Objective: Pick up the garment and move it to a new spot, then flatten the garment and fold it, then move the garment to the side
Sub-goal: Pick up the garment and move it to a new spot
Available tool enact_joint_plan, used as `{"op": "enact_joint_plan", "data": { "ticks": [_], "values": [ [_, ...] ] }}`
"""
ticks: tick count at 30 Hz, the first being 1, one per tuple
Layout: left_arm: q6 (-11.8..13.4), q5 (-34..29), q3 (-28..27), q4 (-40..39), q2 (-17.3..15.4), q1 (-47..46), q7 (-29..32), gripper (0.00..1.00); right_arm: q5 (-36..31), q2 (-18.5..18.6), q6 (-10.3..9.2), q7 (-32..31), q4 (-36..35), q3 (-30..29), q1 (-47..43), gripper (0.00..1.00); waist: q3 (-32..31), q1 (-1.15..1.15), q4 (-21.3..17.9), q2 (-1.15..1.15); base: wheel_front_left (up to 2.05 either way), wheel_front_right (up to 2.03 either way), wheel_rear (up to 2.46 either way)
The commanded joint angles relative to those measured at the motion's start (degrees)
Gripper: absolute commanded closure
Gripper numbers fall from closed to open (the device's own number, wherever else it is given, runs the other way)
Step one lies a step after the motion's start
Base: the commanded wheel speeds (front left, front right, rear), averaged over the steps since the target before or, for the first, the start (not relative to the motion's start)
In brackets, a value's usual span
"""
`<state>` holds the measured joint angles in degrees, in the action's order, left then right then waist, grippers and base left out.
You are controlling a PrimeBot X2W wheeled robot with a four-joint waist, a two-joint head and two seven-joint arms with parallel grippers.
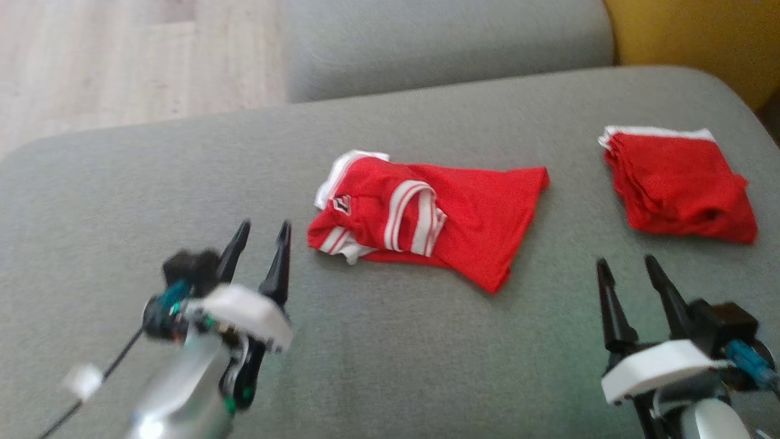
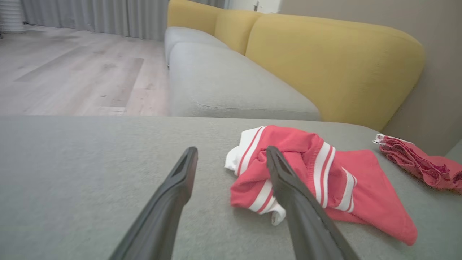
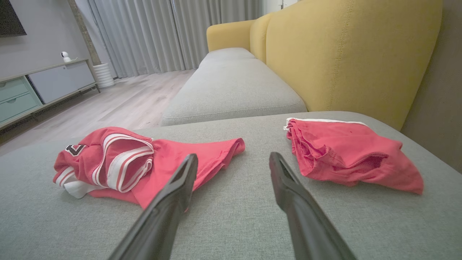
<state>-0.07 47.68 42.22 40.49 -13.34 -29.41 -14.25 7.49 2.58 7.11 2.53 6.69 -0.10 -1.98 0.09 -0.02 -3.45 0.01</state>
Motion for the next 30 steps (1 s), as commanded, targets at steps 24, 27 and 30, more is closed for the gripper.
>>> {"op": "enact_joint_plan", "data": {
  "ticks": [24,27,30],
  "values": [
    [14.8,-8.6,-14.2,-35.4,-8.2,33.1,-0.7,0.00,1.2,0.3,0.37,3.1,-1.7,2.1,-5.5,0.00,-4.2,0.02,5.4,-0.01,0.00,0.00,0.00],
    [15.2,-8.8,-13.8,-36.4,-8.2,33.3,-0.4,0.00,1.4,0.3,0.37,3.4,-1.2,2.5,-5.2,0.00,-4.2,0.02,5.5,-0.01,0.00,0.00,0.00],
    [15.4,-8.9,-13.7,-36.8,-8.3,33.3,-0.2,0.00,1.3,0.3,0.37,3.5,-0.7,2.8,-4.9,0.00,-4.2,0.02,5.5,-0.01,0.00,0.00,0.00]
  ]
}}
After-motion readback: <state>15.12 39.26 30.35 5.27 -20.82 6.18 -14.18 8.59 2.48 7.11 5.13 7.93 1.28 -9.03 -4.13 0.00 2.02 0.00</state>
